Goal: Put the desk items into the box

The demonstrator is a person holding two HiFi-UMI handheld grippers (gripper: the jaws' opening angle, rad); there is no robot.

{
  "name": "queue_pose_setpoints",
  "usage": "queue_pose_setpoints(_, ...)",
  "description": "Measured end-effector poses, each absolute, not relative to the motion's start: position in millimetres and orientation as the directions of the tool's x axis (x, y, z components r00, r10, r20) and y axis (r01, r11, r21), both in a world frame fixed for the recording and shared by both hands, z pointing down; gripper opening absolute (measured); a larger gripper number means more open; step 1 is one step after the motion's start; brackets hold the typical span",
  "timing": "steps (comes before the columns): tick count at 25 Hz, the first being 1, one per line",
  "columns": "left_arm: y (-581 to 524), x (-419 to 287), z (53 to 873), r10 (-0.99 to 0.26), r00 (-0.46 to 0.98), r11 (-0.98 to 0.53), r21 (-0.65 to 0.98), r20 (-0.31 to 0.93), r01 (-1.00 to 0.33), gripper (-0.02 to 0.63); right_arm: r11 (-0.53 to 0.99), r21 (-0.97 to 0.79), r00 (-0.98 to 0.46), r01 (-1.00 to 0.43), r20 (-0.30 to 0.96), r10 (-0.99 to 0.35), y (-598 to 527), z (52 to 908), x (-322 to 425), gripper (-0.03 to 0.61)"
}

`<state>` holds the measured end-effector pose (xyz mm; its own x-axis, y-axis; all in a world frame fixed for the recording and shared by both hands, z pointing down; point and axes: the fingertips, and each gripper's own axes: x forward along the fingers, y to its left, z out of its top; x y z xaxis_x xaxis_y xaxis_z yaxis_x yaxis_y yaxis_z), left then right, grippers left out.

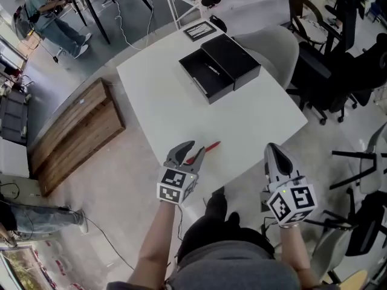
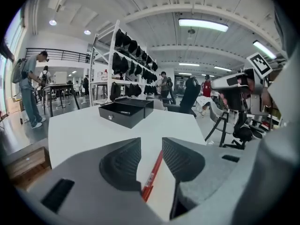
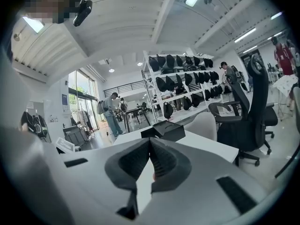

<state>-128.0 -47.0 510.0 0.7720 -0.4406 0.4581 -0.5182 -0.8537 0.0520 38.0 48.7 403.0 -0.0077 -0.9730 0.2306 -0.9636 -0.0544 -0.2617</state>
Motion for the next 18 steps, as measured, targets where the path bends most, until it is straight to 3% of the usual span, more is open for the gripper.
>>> queue_pose_setpoints(18,-43,-104,572,-0.192,0.714,-0.950,0.055,0.674,-0.306,0.129,-0.114,-0.270,0.032,-0.956,0.292,-0.956,14,419,47,0.003)
